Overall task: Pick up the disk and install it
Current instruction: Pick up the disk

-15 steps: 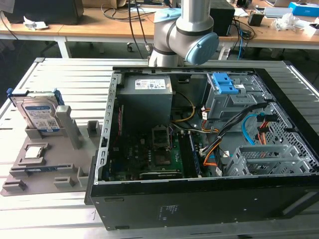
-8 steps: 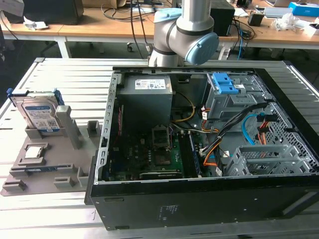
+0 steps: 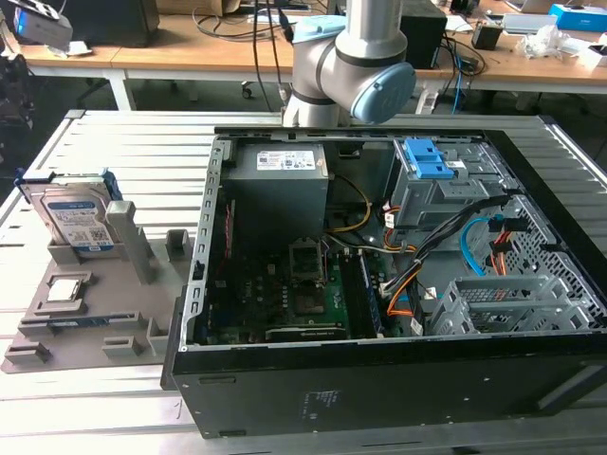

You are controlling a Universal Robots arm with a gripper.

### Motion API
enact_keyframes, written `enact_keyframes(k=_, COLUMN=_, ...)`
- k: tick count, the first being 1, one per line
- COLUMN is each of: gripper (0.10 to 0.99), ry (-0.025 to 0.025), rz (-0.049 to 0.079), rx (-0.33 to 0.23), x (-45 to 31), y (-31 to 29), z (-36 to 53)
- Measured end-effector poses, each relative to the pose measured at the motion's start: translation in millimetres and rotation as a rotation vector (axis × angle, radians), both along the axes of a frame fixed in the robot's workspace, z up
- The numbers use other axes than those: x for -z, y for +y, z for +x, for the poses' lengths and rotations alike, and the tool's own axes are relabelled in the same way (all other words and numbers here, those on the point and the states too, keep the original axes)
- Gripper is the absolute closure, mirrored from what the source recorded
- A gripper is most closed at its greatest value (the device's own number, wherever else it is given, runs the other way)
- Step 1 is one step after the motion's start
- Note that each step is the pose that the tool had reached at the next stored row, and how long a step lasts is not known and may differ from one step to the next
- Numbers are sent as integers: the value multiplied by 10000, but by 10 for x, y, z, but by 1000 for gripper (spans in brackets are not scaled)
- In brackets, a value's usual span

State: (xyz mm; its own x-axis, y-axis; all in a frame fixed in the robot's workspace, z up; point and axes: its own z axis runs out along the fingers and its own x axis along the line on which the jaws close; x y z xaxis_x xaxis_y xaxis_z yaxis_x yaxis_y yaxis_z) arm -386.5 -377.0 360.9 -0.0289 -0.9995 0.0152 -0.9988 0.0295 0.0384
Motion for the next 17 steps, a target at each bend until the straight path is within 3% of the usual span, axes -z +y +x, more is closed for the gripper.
enact_keyframes(k=4, gripper=545, ry=1, rz=-52, rx=-17, x=87, y=64, z=22)
enact_keyframes(k=8, gripper=545, ry=0, rz=-86, rx=-15, x=214, y=84, z=65)
enact_keyframes(k=12, gripper=545, ry=1, rz=-86, rx=68, x=293, y=93, z=82)
enact_keyframes(k=17, gripper=545, ry=1, rz=-85, rx=188, x=466, y=123, z=105)
